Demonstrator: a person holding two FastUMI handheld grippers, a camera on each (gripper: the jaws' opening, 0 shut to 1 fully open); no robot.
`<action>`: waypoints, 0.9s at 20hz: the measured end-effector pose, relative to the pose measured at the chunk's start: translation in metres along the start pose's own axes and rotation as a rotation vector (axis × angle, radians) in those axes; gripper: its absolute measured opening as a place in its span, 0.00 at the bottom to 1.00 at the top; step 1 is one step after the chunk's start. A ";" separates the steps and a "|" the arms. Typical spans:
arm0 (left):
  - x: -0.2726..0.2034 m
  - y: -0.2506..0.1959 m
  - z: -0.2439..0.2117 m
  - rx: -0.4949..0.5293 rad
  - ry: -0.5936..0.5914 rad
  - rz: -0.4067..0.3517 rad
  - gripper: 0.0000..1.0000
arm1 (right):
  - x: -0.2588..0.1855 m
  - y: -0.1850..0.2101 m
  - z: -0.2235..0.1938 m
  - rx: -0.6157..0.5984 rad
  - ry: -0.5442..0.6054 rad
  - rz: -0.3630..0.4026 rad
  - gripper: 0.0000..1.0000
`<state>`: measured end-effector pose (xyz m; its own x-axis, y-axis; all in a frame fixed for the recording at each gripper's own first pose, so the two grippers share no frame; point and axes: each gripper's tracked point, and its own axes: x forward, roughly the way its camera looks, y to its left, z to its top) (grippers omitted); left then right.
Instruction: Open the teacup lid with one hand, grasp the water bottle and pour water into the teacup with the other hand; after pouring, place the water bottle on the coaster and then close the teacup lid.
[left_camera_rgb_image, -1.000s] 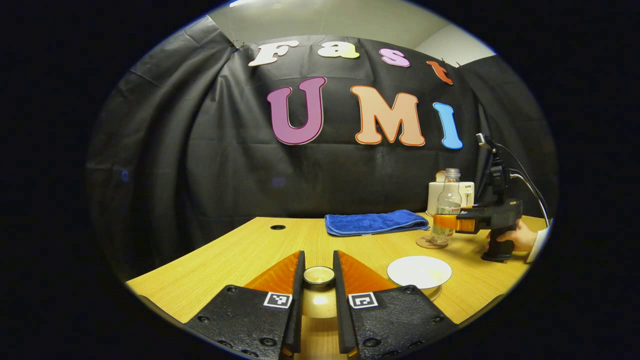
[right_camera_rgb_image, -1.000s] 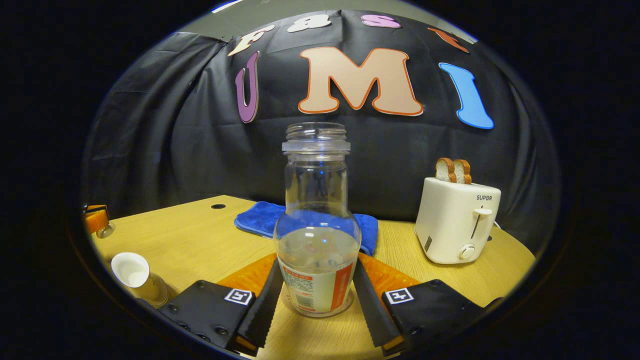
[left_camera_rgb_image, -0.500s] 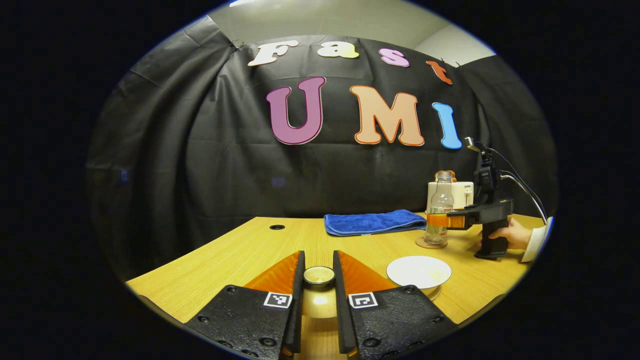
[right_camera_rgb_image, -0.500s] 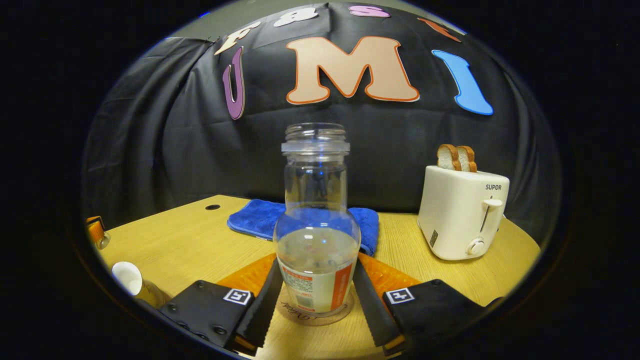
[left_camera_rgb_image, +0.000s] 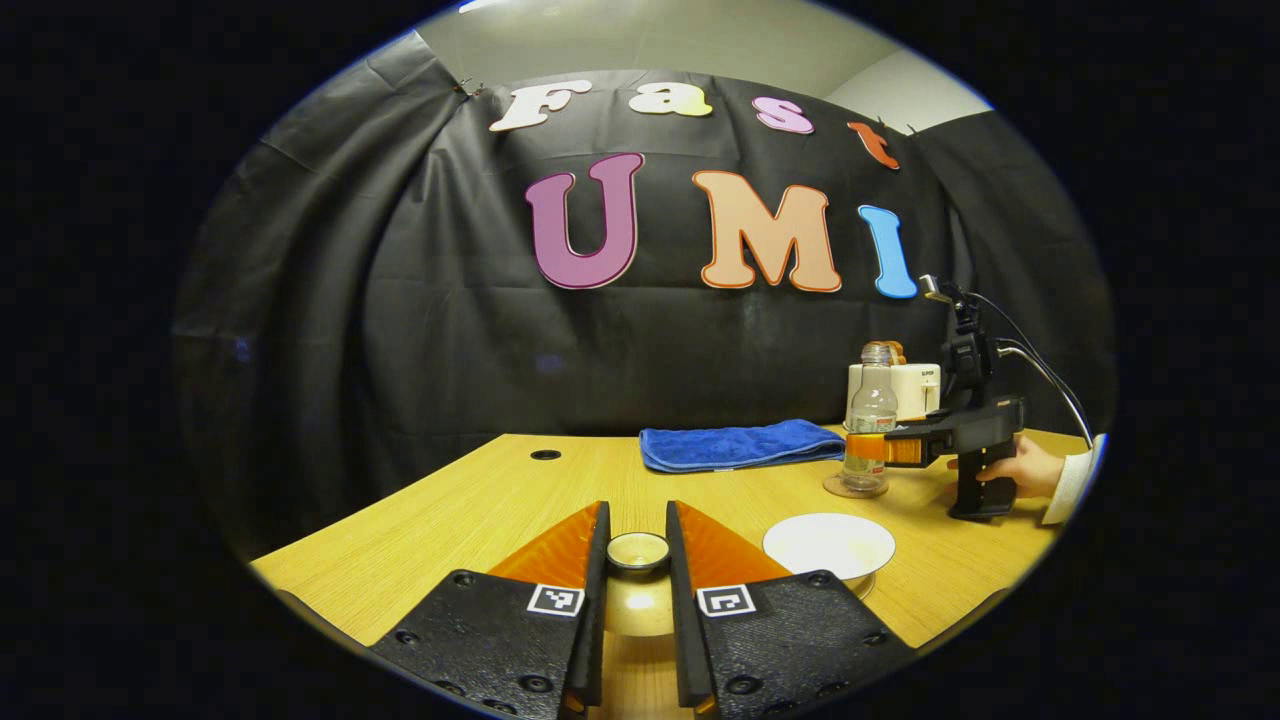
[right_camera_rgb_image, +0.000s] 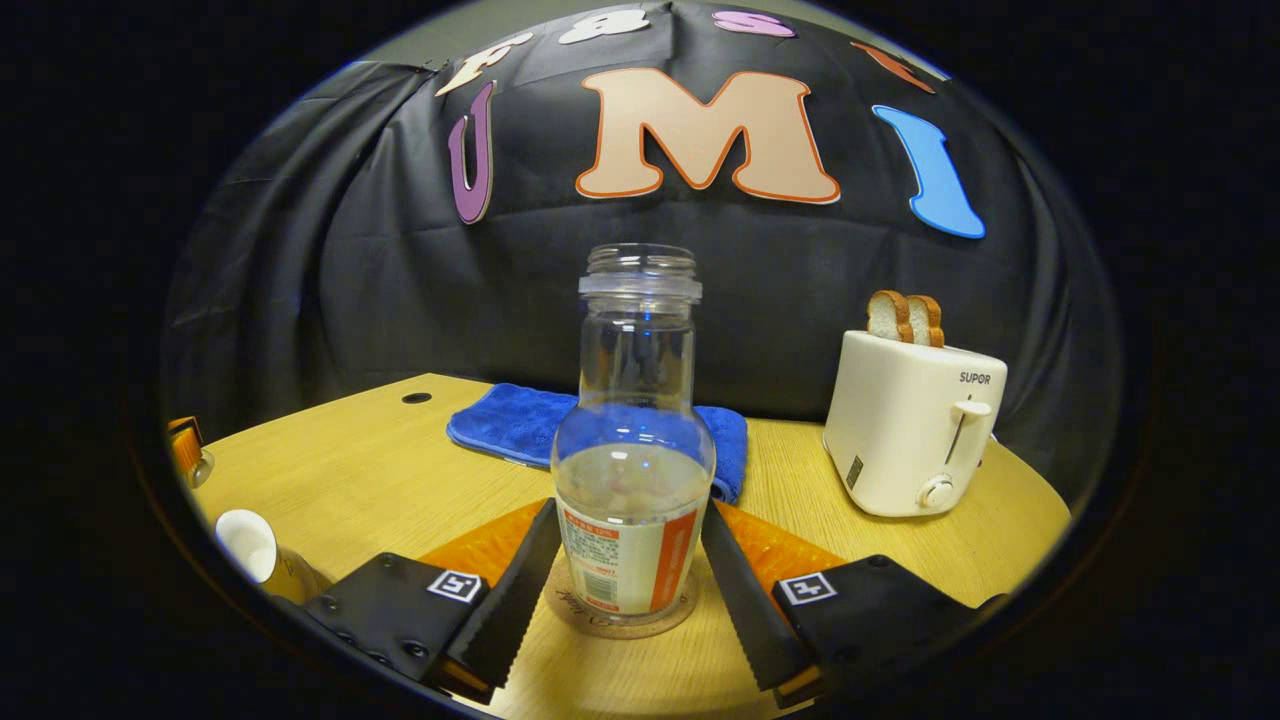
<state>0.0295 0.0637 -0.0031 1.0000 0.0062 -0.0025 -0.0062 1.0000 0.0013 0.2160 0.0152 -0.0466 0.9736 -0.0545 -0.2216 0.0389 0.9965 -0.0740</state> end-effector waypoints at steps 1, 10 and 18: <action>0.002 -0.002 0.000 0.000 0.000 -0.005 0.26 | -0.005 0.000 0.000 -0.005 -0.001 0.002 0.91; 0.023 -0.045 0.000 -0.002 0.000 -0.125 0.26 | -0.068 -0.012 0.007 0.048 -0.134 0.005 0.91; 0.026 -0.097 0.002 -0.003 -0.005 -0.336 0.27 | -0.123 -0.017 0.010 0.068 -0.221 0.038 0.91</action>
<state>0.0561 -0.0336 -0.0013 0.9460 -0.3240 0.0026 0.3241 0.9460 -0.0012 0.0979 0.0056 -0.0089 0.9999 -0.0095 -0.0039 0.0094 1.0000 -0.0025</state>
